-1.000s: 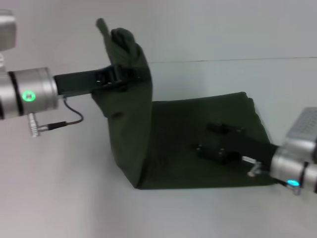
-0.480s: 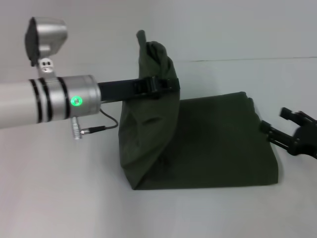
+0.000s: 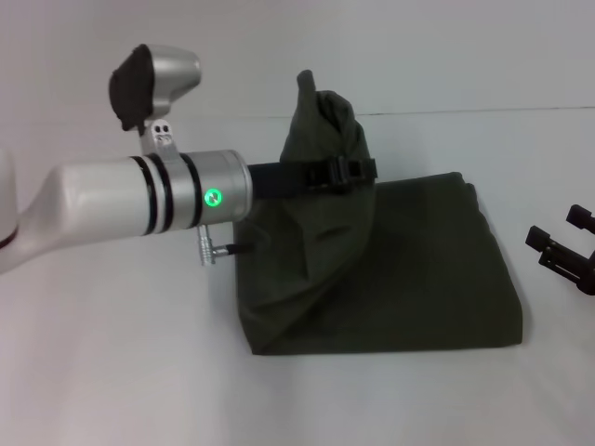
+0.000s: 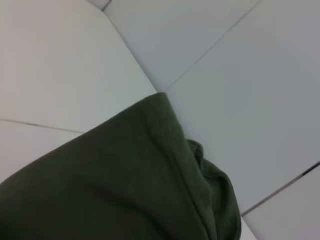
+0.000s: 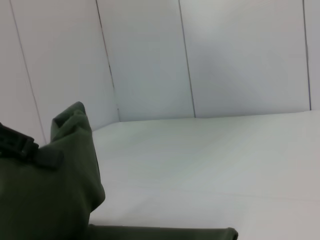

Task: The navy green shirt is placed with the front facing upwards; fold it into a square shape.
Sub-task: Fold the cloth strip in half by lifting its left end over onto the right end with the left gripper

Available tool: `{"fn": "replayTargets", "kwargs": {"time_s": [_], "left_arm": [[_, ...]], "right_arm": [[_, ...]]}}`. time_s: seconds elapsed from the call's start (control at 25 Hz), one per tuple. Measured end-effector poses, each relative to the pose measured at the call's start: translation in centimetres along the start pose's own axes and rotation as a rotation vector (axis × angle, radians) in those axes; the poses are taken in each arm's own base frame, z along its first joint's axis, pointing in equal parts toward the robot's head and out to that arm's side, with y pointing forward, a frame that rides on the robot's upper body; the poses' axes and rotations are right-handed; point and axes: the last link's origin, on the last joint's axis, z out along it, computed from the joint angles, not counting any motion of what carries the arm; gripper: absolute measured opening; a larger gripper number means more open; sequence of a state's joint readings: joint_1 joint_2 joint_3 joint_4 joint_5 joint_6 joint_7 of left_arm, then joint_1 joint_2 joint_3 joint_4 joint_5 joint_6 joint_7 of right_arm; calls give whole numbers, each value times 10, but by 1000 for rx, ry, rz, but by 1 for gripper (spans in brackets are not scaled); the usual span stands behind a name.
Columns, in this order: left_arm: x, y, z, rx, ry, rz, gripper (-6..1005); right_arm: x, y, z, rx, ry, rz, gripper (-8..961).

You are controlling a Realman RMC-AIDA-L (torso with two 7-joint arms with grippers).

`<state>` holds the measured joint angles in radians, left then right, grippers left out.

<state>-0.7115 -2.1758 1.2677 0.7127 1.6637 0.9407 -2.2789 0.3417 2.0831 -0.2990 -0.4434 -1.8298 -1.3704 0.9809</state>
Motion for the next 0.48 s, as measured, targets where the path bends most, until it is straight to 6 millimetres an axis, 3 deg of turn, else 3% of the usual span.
{"fn": "replayTargets", "kwargs": {"time_s": [0.48], "left_arm": [[-16,7,23,15,-39,6,109]], "right_arm": [[0,-5,2,21,17,-10,826]]}}
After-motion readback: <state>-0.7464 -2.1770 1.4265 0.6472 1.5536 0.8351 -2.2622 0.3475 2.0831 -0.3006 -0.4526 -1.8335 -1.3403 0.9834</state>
